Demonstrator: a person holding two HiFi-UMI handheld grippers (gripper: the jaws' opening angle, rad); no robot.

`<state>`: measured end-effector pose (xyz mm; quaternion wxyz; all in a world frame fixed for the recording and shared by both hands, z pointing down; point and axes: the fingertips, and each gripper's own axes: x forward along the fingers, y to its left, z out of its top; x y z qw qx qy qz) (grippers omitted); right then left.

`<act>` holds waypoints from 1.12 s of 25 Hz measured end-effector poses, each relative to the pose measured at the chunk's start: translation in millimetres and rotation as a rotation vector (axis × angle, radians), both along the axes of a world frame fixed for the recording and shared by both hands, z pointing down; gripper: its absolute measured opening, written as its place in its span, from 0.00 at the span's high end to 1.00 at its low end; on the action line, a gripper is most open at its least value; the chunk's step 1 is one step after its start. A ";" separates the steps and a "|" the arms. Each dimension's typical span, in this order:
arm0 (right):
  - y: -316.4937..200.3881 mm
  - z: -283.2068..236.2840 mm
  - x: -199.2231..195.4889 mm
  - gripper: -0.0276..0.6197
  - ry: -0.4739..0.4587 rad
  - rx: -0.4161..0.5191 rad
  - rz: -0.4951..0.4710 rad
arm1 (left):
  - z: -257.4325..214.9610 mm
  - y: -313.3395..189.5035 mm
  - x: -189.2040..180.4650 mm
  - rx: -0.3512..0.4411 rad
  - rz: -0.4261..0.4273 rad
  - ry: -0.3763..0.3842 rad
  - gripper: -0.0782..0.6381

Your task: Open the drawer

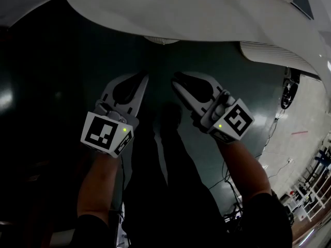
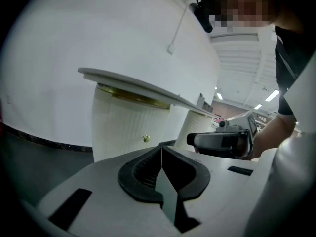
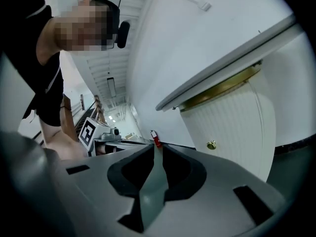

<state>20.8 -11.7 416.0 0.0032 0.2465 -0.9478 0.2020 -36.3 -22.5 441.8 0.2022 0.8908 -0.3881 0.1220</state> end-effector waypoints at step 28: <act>-106.8 257.7 0.4 0.93 0.418 -0.055 0.035 | 235.1 -86.5 28.4 0.024 0.230 -0.236 0.77</act>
